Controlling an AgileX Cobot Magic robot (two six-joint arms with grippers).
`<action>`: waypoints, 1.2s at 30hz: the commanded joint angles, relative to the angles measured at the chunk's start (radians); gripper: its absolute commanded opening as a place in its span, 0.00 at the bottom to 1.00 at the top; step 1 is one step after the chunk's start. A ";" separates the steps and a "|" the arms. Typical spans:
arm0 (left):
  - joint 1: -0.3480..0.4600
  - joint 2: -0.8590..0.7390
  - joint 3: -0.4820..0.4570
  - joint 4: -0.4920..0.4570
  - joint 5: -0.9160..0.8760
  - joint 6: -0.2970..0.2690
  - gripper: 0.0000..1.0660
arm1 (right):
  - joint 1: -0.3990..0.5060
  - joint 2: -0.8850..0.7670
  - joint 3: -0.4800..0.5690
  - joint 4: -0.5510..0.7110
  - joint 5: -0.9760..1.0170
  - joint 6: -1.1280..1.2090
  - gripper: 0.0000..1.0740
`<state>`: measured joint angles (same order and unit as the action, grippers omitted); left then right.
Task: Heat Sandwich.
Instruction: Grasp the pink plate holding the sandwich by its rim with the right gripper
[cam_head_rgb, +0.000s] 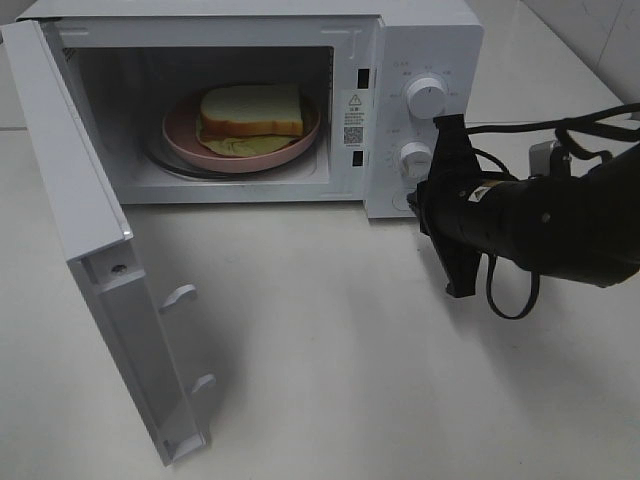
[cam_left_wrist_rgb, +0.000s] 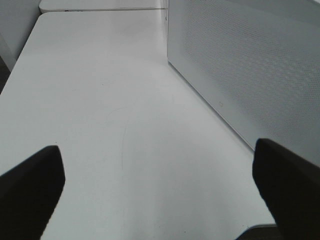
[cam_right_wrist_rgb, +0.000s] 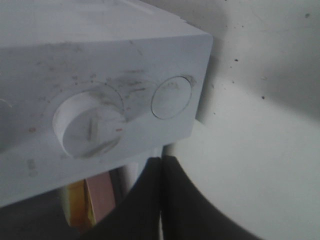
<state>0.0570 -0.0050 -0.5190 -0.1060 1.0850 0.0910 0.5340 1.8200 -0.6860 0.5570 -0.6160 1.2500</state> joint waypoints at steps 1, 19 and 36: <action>-0.006 -0.016 0.001 -0.002 -0.014 -0.002 0.92 | 0.003 -0.075 0.006 -0.009 0.151 -0.138 0.01; -0.006 -0.016 0.001 -0.002 -0.014 -0.002 0.92 | -0.006 -0.237 -0.005 -0.010 0.590 -0.762 0.03; -0.006 -0.016 0.001 -0.002 -0.014 -0.002 0.92 | -0.057 -0.236 -0.237 -0.259 1.168 -1.071 0.06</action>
<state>0.0570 -0.0050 -0.5190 -0.1060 1.0850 0.0910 0.4830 1.5910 -0.8970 0.3320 0.4920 0.2240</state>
